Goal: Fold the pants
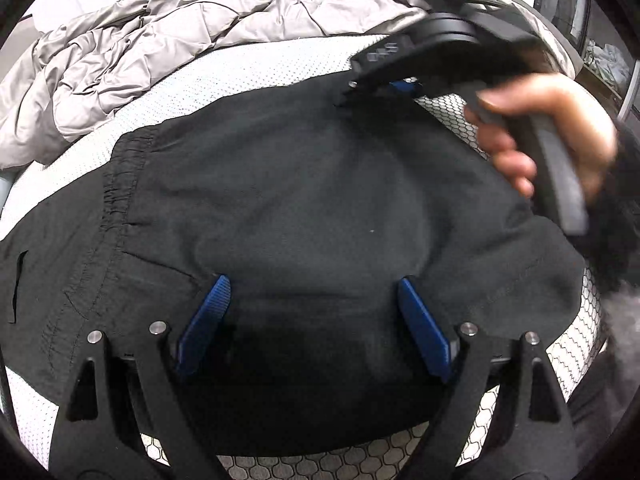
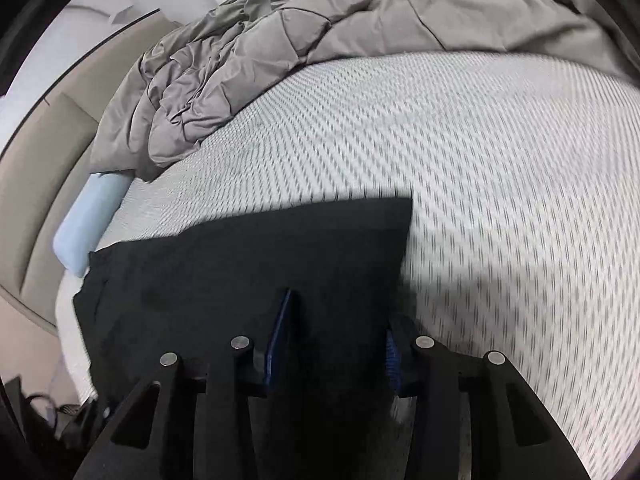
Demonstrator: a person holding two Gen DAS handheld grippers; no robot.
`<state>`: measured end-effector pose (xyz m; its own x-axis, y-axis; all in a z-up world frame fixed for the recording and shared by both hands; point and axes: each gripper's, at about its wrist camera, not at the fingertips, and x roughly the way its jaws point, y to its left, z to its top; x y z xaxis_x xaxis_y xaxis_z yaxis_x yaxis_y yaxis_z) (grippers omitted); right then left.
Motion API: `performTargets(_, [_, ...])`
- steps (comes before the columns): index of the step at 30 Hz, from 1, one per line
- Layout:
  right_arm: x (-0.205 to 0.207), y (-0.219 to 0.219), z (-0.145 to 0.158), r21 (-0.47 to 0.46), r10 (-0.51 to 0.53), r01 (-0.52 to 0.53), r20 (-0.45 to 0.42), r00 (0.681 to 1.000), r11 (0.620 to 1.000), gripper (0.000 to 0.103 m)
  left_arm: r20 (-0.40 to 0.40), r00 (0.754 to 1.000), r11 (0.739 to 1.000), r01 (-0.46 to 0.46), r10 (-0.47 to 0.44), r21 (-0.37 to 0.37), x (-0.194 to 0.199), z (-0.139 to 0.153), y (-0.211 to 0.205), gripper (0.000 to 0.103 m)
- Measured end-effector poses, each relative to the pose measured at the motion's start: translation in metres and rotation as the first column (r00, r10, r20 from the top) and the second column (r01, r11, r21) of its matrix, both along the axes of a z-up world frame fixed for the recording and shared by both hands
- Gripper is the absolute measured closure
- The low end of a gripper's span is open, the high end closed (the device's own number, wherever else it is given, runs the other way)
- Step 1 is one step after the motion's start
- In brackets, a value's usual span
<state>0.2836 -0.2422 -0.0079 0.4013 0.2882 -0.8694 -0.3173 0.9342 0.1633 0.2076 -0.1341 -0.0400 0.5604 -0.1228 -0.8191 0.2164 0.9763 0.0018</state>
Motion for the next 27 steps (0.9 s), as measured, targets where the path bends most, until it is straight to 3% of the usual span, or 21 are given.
performTargets(3, [0.020,0.014,-0.002,-0.109,0.016,-0.011,0.045,0.999,0.994,0.062,-0.003,1.000,1.000,0.002,-0.002,-0.002,0.002,0.000,0.000,0.019])
performTargets(7, [0.012,0.028,0.006,-0.231,0.035,-0.015,0.086,0.996,0.973,0.057,-0.002,1.000,1.000,0.008,-0.008,-0.009,0.004,0.001,0.003,0.018])
performTargets(12, [-0.056,0.035,0.046,-0.399,0.120,-0.011,0.249,0.961,0.917,0.054,0.037,0.999,0.998,-0.020,0.022,-0.065,0.004,0.012,0.010,0.018])
performTargets(16, [-0.112,0.037,0.056,-0.311,0.164,-0.081,0.252,0.954,0.947,0.043,0.060,0.997,0.992,-0.038,0.046,-0.123,0.005,0.024,0.024,0.018])
performTargets(19, [-0.137,0.049,0.033,-0.245,0.211,-0.163,0.186,0.960,0.956,0.043,0.036,0.998,0.989,-0.037,0.043,-0.146,0.008,0.019,0.032,0.019])
performTargets(20, [-0.144,0.052,0.023,-0.246,0.236,-0.192,0.164,0.958,0.950,0.044,0.007,1.000,0.994,-0.018,0.019,-0.112,0.010,0.011,0.029,0.021])
performTargets(23, [-0.142,0.054,-0.002,-0.270,0.245,-0.207,0.115,0.963,0.940,0.045,0.054,0.998,0.999,0.037,-0.036,-0.007,0.001,0.003,0.018,0.022])
performTargets(27, [-0.150,0.045,-0.002,-0.359,0.270,-0.206,0.139,0.953,0.910,0.047,0.053,0.997,0.998,0.061,-0.059,-0.034,-0.006,0.004,0.030,0.034])
